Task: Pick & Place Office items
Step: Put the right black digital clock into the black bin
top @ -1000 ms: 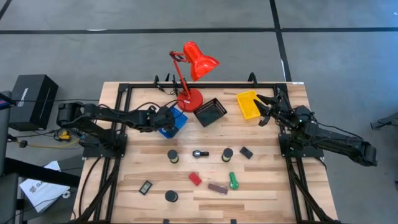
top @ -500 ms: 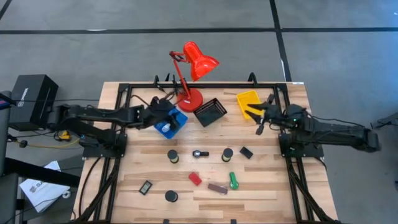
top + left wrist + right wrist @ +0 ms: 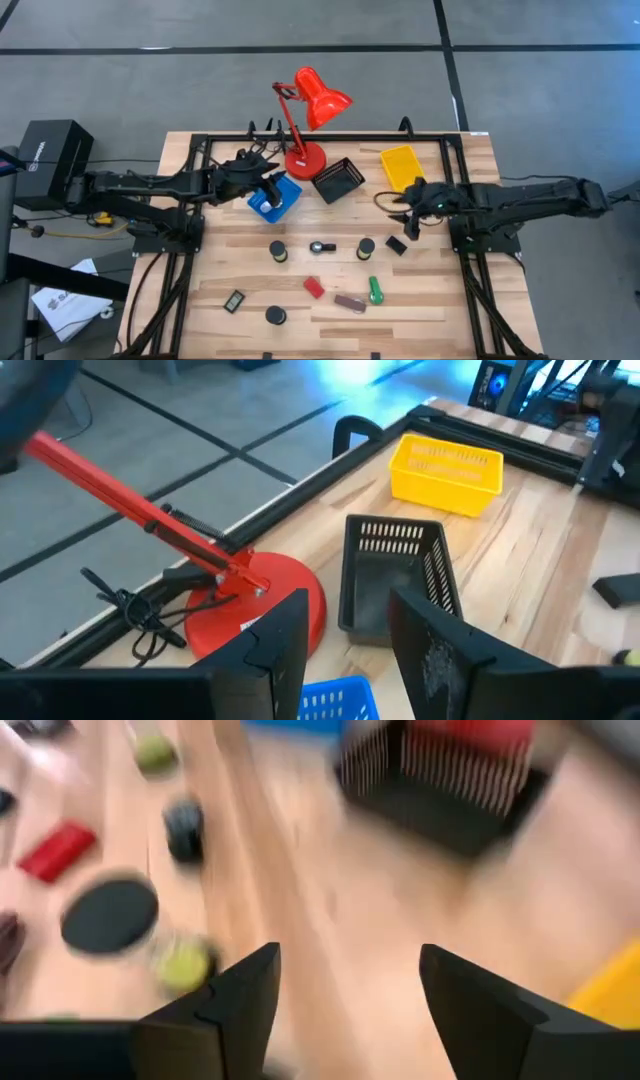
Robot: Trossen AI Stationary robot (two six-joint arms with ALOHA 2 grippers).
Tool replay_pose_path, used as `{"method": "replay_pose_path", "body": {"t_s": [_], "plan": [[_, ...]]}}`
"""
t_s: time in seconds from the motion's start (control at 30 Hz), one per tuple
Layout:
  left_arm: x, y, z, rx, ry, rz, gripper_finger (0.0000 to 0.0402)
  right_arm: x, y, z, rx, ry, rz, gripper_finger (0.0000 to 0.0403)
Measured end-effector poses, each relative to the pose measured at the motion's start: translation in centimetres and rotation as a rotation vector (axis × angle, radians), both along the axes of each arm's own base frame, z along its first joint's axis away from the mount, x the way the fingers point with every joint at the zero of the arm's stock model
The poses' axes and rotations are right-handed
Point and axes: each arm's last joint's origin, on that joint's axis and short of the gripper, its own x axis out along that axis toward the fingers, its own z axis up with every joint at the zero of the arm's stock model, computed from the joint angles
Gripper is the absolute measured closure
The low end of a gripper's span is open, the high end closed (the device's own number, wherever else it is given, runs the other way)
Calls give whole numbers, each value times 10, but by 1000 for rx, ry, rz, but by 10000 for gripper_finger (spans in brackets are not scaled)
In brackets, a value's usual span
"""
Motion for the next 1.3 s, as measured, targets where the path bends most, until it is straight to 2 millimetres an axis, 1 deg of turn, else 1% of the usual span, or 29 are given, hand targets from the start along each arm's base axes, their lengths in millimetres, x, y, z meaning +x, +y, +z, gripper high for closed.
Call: {"method": "replay_pose_path", "body": {"t_s": [0.1,0.23,0.33,0.43,0.63,0.83,1.03,1.17,1.23,1.3], "plan": [[1,0,0,1,-4,2,271,1,8,-10,106,132,-63,167],[1,2,2,13,-27,26,271,4,22,-27,181,282,-69,169],[2,2,2,14,-33,28,271,8,31,-36,184,336,-52,169],[2,2,3,14,-34,28,271,11,37,-45,169,399,-37,169],[2,3,4,18,-51,31,271,25,42,-58,166,403,-24,169],[2,3,5,19,-58,31,271,30,43,-70,162,464,-37,169],[2,3,5,19,-58,31,271,34,44,-71,195,444,-30,169],[2,3,5,19,-58,31,271,35,45,-62,193,467,-35,169],[2,3,5,18,-58,31,271,38,45,-54,196,452,-33,169],[2,3,5,18,-58,31,271,40,47,-51,214,444,-42,169]]}}
